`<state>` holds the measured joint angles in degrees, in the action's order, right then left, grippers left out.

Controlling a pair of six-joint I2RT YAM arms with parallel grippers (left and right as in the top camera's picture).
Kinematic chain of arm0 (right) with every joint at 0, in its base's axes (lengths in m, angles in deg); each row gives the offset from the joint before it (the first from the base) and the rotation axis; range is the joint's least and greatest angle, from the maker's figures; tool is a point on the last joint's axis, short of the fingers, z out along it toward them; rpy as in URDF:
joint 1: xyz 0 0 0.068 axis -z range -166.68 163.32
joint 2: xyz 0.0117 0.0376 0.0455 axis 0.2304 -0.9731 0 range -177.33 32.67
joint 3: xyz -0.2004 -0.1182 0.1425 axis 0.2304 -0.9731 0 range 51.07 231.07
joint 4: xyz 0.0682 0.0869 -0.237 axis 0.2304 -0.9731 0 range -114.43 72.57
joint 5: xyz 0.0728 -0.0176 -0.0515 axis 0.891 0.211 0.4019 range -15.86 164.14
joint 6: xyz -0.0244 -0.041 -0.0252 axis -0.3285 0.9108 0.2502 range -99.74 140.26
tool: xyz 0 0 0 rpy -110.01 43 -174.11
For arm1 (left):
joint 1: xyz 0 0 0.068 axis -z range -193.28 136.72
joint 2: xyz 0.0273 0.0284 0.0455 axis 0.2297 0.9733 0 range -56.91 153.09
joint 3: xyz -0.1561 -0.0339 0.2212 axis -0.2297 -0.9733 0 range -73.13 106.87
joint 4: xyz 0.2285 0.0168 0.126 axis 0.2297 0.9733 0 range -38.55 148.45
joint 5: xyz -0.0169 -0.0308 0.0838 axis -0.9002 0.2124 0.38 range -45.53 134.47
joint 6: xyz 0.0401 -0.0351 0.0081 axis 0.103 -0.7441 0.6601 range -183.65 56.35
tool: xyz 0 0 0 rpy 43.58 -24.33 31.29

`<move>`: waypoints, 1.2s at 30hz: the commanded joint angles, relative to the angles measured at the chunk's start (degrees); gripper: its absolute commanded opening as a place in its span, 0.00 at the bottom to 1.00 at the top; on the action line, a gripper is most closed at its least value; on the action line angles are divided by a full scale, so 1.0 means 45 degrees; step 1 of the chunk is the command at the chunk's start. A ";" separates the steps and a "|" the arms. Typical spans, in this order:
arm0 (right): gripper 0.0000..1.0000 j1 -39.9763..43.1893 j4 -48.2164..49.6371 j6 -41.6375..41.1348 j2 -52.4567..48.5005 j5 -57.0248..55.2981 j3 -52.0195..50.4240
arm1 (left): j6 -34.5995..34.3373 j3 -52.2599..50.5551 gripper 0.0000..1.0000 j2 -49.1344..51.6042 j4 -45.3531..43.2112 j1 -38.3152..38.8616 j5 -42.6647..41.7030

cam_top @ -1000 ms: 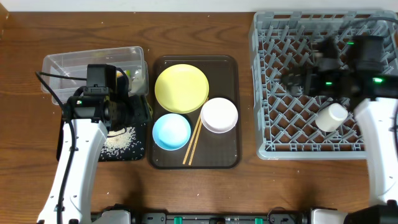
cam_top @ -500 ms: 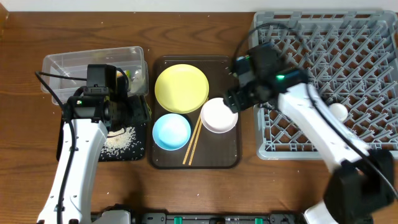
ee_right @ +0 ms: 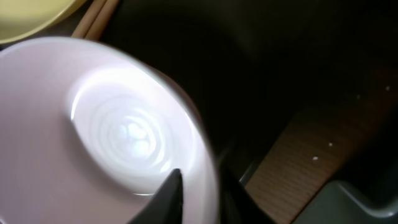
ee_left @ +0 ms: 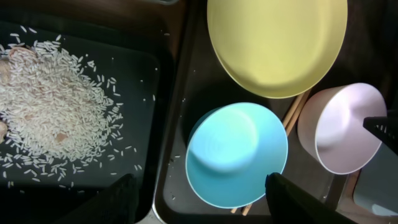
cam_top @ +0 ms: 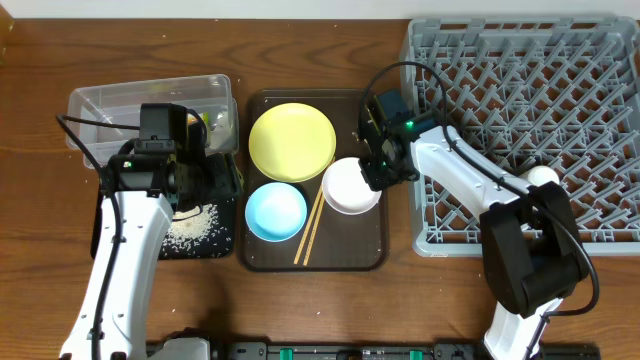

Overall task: Sort waste into correct bins and load items into the dishwasher rack
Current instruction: 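Grasp the pink bowl on the brown tray with the right gripper, then carry the pink bowl to the rack's back corner and release it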

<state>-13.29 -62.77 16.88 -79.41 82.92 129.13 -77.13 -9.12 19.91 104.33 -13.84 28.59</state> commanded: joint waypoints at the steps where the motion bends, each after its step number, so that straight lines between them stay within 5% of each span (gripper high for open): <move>1: 0.04 -0.0126 -0.0034 -0.0194 -0.0005 -0.0087 0.0117 | 0.0073 0.0039 0.68 -0.0010 0.0053 -0.0039 0.0219; 11: 0.01 -0.0029 -0.0301 -0.0359 0.0316 -0.0092 0.0272 | 0.0073 0.0039 0.68 -0.0010 0.0102 -0.0039 0.0214; 18: 0.01 0.0763 -0.0228 -0.0282 0.2545 -0.0554 0.1345 | 0.0078 0.0039 0.68 -0.0015 0.0136 -0.0039 0.0219; 28: 0.01 0.1506 0.3167 -0.0277 0.4313 -0.7737 0.1511 | 0.0073 0.0039 0.68 -0.0015 0.0039 -0.0039 0.0214; 36: 0.01 0.2302 0.5746 -0.0277 0.3784 -1.0894 0.1506 | 0.0078 0.0039 0.68 -0.0015 0.0024 -0.0039 0.0214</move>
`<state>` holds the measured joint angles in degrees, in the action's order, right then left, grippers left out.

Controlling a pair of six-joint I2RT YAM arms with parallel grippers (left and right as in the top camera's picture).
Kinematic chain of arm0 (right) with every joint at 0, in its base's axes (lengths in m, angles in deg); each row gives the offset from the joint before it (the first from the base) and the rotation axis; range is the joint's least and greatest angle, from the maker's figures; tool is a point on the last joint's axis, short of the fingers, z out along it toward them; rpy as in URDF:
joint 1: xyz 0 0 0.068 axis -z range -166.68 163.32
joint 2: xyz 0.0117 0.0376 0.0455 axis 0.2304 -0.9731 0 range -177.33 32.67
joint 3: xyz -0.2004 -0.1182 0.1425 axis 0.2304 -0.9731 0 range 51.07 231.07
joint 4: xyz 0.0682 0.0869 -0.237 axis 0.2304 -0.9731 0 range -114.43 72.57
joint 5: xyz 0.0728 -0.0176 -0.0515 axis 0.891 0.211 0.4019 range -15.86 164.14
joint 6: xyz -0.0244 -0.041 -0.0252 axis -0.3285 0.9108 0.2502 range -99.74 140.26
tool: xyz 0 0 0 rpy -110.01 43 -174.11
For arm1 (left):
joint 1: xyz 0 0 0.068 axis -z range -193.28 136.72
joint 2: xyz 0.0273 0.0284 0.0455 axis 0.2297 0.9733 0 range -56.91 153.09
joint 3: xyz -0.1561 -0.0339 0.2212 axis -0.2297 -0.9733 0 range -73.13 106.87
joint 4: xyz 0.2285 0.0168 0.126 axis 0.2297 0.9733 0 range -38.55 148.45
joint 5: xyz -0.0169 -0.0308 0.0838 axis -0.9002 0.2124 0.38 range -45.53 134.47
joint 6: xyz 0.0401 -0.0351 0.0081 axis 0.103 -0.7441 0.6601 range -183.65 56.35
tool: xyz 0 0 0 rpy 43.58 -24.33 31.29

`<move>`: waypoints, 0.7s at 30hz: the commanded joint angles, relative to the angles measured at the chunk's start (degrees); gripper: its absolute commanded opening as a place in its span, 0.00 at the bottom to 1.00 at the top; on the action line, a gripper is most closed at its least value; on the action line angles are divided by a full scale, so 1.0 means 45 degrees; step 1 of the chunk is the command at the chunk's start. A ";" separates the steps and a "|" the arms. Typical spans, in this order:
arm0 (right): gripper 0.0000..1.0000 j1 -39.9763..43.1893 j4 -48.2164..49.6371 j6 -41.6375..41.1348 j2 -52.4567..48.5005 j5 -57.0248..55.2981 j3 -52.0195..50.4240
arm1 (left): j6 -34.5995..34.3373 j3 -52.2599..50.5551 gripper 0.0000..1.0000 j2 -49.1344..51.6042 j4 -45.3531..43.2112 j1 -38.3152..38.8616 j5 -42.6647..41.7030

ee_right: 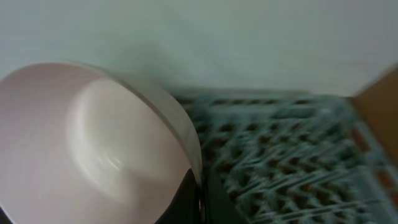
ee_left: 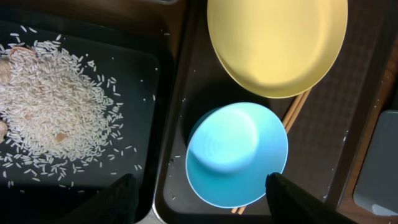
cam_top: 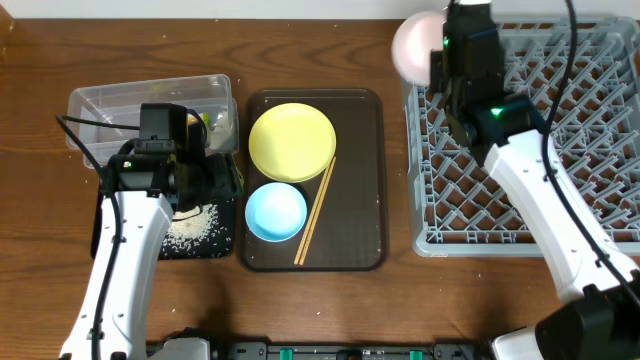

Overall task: Sort waste into correct bins and load items into the dishwasher rack
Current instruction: 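Carry the pink bowl to the rack's back corner and release it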

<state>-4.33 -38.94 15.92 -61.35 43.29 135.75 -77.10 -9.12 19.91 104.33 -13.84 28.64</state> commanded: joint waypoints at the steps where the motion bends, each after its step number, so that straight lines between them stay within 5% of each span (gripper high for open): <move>1: 0.01 0.0427 0.0782 -0.0063 -0.0350 -0.2322 0.0034 | 0.0073 0.0039 0.68 -0.0015 0.0019 -0.0039 0.0204; 21: 0.01 0.1025 0.9034 0.4736 -0.5430 -0.4104 0.0039 | 0.0068 0.0039 0.69 -0.0015 -0.0053 -0.0039 0.0204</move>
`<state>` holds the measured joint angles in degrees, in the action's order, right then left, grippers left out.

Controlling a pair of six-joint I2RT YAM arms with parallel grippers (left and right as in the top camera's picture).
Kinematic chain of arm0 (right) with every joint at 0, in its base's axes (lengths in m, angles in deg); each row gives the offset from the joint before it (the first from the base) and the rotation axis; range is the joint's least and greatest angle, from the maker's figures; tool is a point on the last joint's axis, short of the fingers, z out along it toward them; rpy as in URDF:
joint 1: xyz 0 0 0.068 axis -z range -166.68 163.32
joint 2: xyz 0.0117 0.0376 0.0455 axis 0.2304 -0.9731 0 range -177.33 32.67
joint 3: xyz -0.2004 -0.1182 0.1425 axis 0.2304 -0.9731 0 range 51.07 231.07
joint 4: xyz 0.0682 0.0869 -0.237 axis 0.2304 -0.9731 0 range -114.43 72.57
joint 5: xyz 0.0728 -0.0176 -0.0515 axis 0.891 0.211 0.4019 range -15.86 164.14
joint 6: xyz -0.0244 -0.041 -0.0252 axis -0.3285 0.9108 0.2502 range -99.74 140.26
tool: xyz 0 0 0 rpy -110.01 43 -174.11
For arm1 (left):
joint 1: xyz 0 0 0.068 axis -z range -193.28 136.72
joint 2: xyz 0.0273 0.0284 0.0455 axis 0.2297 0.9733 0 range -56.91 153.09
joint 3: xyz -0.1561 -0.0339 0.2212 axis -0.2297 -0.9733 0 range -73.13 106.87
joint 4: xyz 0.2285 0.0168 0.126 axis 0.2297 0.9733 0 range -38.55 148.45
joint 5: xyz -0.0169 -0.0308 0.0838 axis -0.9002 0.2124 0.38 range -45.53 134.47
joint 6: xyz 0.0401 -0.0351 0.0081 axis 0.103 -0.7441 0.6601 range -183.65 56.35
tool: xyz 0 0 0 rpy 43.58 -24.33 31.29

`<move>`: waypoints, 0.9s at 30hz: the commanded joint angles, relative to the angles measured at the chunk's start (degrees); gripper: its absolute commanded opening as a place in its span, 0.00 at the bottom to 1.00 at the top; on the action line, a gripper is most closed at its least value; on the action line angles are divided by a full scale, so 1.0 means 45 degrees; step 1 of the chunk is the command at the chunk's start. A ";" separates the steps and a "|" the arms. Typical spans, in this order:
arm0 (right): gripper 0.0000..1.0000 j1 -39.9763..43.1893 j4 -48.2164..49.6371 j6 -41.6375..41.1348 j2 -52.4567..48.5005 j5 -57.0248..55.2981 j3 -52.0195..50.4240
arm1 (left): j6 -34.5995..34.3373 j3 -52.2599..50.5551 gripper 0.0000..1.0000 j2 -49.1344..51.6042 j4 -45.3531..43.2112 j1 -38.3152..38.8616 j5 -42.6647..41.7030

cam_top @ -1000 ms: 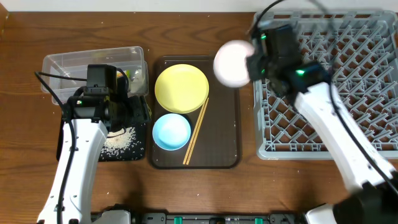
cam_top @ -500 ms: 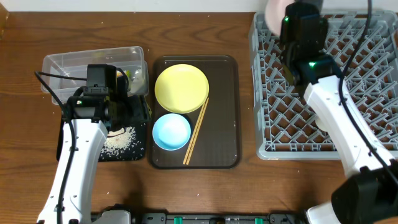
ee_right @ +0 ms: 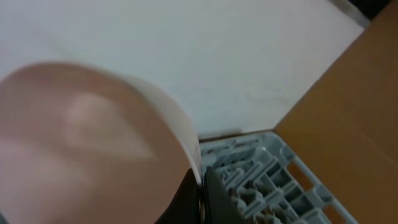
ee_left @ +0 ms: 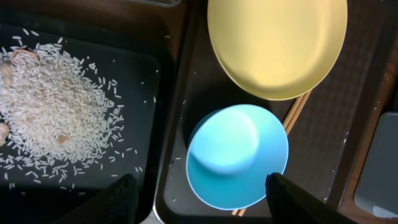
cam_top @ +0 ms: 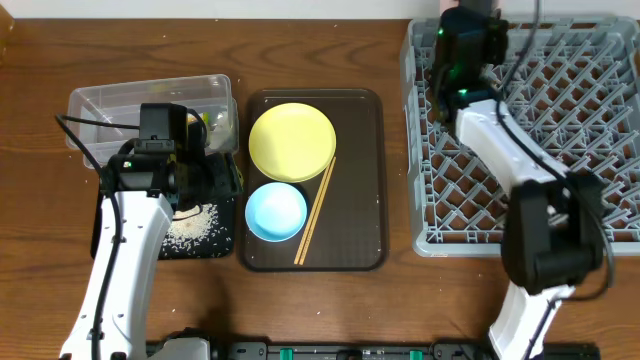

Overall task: Sort waste into correct bins and load items into the dishwasher rack
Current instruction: 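Carry the pink bowl to the rack's back corner and release it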

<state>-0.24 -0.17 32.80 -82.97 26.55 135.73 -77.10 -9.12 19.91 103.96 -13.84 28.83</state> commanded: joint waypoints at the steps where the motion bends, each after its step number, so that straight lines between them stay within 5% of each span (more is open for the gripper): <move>1: 0.01 0.0117 0.0515 0.1001 -0.0860 -0.0389 0.0044 | 0.0068 0.0039 0.68 -0.0015 0.0029 -0.0039 0.0160; 27: 0.01 -0.1389 -0.3983 -0.0141 -0.1287 -0.1200 0.0044 | 0.0068 0.0039 0.69 -0.0015 -0.0112 -0.0039 0.0160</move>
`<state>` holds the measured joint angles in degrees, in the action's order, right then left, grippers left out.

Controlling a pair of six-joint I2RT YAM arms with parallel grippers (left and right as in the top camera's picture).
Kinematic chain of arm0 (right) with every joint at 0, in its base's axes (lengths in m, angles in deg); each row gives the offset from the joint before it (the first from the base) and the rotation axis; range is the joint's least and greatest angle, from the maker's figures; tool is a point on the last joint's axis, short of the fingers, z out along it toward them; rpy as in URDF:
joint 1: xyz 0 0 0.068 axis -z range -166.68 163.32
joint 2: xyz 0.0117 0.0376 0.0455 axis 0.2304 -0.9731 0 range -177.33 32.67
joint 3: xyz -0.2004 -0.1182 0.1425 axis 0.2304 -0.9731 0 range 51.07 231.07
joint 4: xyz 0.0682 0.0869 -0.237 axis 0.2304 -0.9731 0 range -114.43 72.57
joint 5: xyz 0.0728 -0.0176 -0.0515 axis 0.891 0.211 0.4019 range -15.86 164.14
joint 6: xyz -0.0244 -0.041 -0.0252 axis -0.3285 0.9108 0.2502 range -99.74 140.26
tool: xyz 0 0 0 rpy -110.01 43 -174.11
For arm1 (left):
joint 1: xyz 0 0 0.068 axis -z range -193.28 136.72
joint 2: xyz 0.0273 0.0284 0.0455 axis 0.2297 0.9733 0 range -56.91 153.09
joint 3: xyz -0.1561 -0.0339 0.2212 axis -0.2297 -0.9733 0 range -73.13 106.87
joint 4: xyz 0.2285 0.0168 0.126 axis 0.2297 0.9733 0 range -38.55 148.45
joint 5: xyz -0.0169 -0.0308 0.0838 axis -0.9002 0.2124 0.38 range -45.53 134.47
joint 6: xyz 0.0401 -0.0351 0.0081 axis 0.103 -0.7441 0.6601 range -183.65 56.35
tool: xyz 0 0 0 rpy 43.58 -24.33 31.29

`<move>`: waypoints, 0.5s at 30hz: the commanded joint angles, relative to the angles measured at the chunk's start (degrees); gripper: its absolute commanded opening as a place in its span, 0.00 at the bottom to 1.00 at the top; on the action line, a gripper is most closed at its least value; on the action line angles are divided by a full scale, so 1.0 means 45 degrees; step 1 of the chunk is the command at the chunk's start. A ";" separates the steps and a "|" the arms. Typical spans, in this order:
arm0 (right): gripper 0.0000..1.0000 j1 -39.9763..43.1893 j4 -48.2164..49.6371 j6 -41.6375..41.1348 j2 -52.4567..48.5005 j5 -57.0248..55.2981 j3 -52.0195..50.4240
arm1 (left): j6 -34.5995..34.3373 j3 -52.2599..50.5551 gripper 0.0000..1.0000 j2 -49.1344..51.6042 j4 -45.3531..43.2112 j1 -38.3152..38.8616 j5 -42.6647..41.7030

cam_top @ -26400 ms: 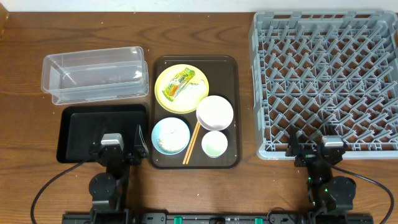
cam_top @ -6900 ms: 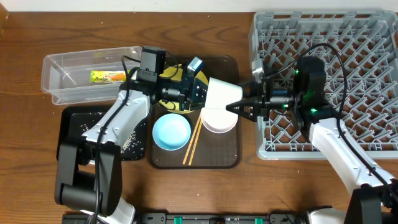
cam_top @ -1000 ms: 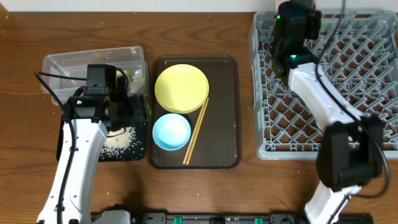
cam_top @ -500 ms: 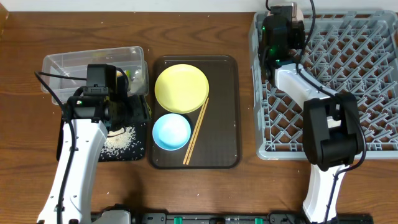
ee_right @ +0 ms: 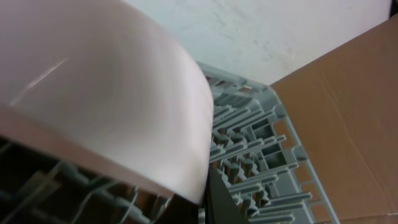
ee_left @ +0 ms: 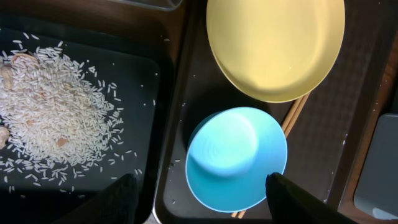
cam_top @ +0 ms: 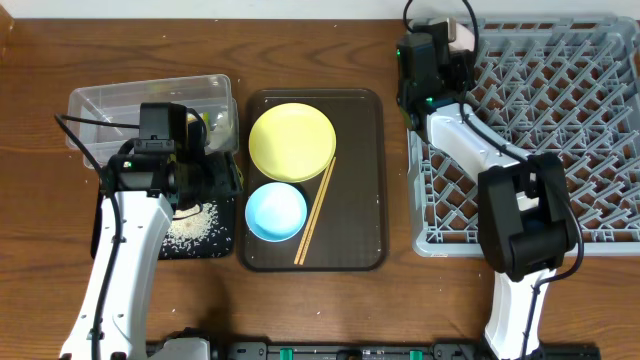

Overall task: Sort waste into correct bins and load items into the dishwasher rack
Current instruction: 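Carry the pink bowl to the rack's back corner and release it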

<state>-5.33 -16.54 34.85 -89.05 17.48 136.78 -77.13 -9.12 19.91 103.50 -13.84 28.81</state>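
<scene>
A pale pink bowl (cam_top: 461, 33) is tipped on its side at the far left corner of the grey dishwasher rack (cam_top: 560, 130). My right gripper (cam_top: 437, 55) is shut on its rim. In the right wrist view the bowl (ee_right: 93, 81) fills the upper left over the rack's pegs (ee_right: 249, 155). A yellow plate (cam_top: 291, 141), a blue bowl (cam_top: 275, 212) and wooden chopsticks (cam_top: 314, 212) lie on the brown tray (cam_top: 360, 200). My left gripper (ee_left: 205, 205) hangs open over the tray's near left edge, above the blue bowl (ee_left: 236, 158).
A black bin (cam_top: 195, 228) holding loose rice (ee_left: 56, 118) sits left of the tray. Behind it stands a clear plastic container (cam_top: 150, 105). My left arm reaches over the bin. A white wall runs behind the rack.
My right gripper has moved left and down with the pink bowl, which now leans among the rack's pegs at the far left corner. The left arm has hardly shifted.
My right gripper was first shut on the pink bowl's rim on the tray, beside the chopsticks. Then it held the bowl in the air by the rack's far left corner, then higher against the wall. Now the bowl is down at the rack's corner.
</scene>
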 commanded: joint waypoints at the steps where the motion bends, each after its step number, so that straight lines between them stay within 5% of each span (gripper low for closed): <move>1: 0.01 -0.0277 -0.0544 -0.0777 0.0131 0.0874 -0.0189 | 0.0073 0.0039 0.69 -0.0015 -0.0010 -0.0039 0.0165; 4: 0.03 -0.0277 -0.1554 -0.1690 0.0491 0.1078 -0.0189 | 0.0073 0.0039 0.68 -0.0015 -0.0015 -0.0039 0.0165; 15: 0.41 -0.0267 -0.4269 -0.2953 0.2875 0.5056 -0.0189 | 0.0078 0.0039 0.68 -0.0015 -0.0005 -0.0039 0.0165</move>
<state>-6.25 -35.05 23.57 -81.94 33.87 135.77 -77.10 -9.12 19.91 103.52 -13.84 28.79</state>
